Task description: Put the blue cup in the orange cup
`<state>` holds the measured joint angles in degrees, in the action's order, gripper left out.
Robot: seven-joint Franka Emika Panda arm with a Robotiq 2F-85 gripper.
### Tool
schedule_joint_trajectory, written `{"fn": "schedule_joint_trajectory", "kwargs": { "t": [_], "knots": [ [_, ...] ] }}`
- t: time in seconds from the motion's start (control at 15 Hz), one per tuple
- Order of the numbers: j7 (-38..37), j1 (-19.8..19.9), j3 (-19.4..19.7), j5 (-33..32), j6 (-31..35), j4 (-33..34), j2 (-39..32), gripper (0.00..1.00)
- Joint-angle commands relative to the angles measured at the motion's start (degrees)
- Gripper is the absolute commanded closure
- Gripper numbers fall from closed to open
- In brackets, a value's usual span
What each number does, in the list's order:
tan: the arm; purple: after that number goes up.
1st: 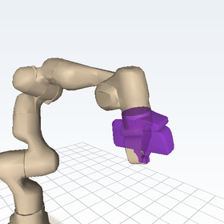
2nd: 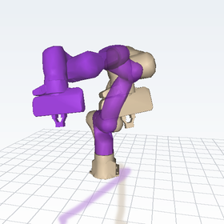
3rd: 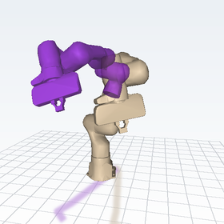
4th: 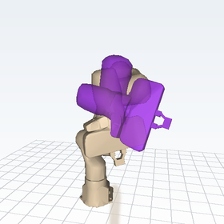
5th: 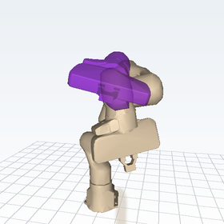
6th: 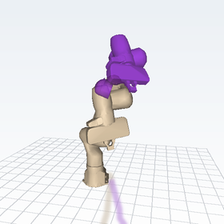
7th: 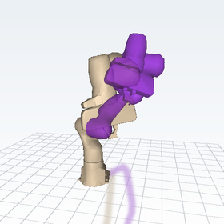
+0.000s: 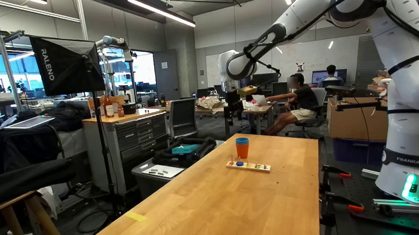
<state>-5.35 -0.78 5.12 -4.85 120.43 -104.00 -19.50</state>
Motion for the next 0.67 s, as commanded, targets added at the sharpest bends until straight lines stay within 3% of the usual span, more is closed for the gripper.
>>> {"fn": "schedule_joint_trajectory", "kwargs": {
  "t": [0.0, 0.4, 0.47, 0.6],
  "knots": [
    [4.4, 1.5, -1.8, 2.4, -6.4, -0.8, 5.7, 0.00],
    [7.4, 1.9, -1.4, 2.6, -12.9, 0.2, 9.2, 0.00],
    [5.1, 1.2, -1.5, 1.3, -10.4, 0.2, 7.9, 0.00],
    [5.7, 1.5, -1.5, 1.4, -11.5, 0.2, 8.3, 0.00]
  ]
}}
